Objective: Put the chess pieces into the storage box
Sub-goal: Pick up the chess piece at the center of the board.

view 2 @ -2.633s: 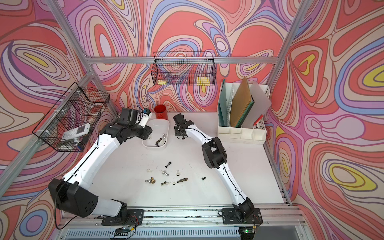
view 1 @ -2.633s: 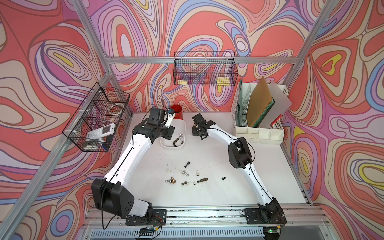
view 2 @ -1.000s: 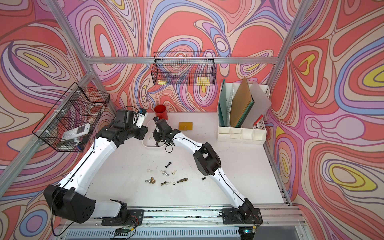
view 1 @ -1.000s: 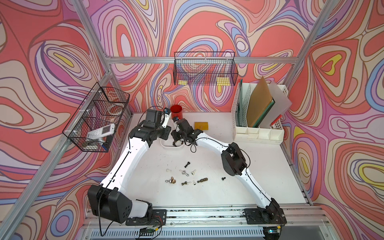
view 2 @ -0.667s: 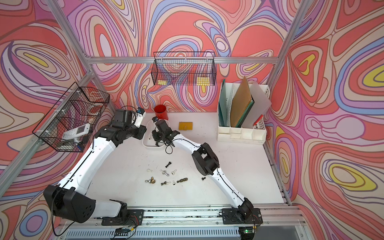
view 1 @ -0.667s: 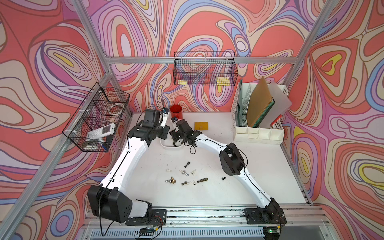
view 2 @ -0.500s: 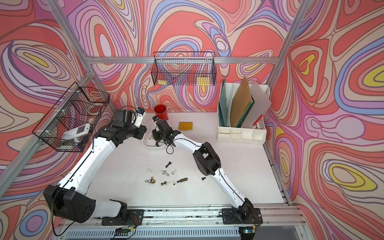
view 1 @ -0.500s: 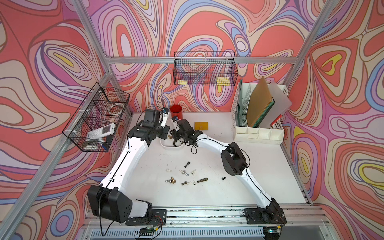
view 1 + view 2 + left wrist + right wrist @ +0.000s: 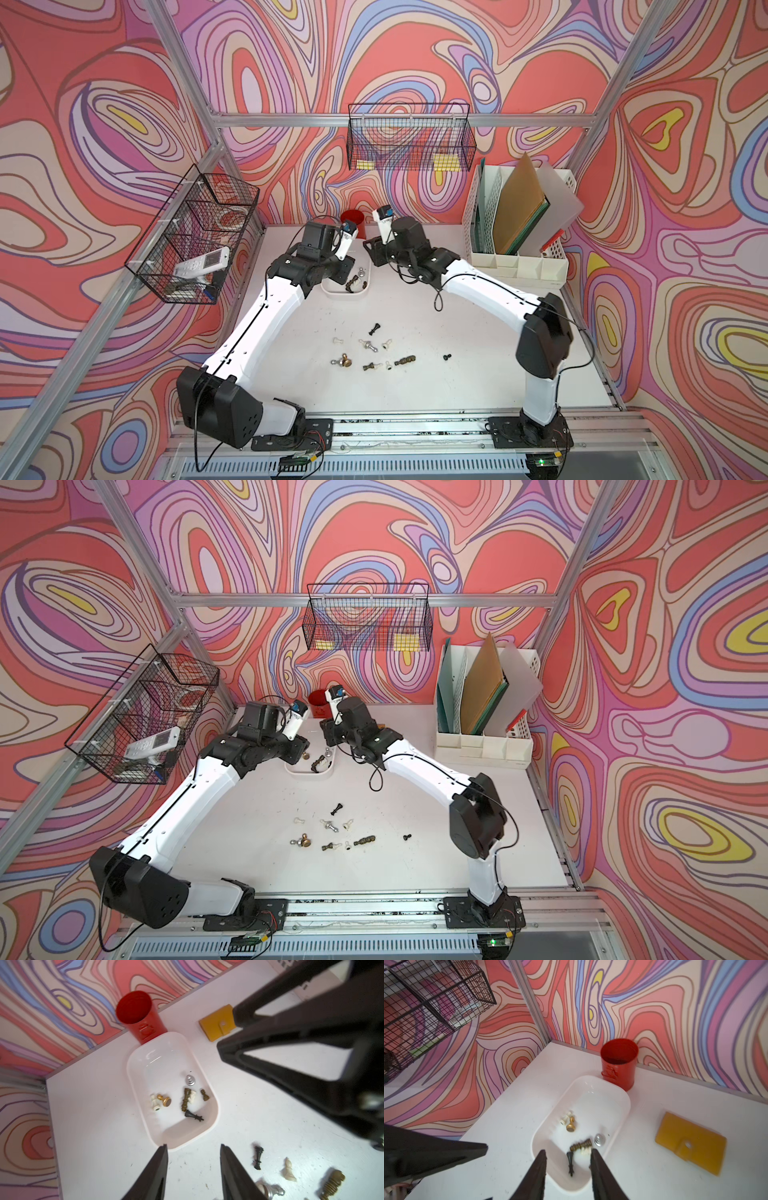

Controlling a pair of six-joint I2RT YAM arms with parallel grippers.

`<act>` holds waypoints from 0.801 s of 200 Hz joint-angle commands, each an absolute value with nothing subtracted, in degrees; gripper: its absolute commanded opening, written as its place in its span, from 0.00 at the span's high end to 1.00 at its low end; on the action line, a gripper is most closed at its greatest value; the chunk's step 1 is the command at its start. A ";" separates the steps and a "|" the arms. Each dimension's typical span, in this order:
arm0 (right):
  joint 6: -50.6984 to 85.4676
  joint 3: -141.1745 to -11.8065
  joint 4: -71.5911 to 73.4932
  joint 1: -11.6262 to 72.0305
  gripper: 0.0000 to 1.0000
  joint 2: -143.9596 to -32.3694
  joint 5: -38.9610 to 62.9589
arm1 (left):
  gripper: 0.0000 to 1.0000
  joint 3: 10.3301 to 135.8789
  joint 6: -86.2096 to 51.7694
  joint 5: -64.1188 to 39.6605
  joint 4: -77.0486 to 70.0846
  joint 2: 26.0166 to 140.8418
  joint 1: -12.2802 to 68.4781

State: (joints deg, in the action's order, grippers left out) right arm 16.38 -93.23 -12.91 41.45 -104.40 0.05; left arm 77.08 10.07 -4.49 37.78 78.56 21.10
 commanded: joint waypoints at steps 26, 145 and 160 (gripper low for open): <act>20.03 -68.56 -20.68 36.56 0.62 -82.54 -6.77 | 0.54 65.56 7.74 -11.77 38.06 69.58 35.07; 24.06 -44.33 -12.75 36.40 0.70 -69.78 6.46 | 0.57 47.10 1.22 -9.67 25.57 76.04 51.88; 24.24 -44.09 -13.25 36.41 0.70 -69.50 6.07 | 0.58 48.09 1.40 -11.06 25.03 78.89 51.94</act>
State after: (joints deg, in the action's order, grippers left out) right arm 22.76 -44.77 -14.72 36.21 -69.45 4.43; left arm 45.98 1.43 -9.34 28.84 75.55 51.79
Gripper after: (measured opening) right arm 0.298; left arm 0.429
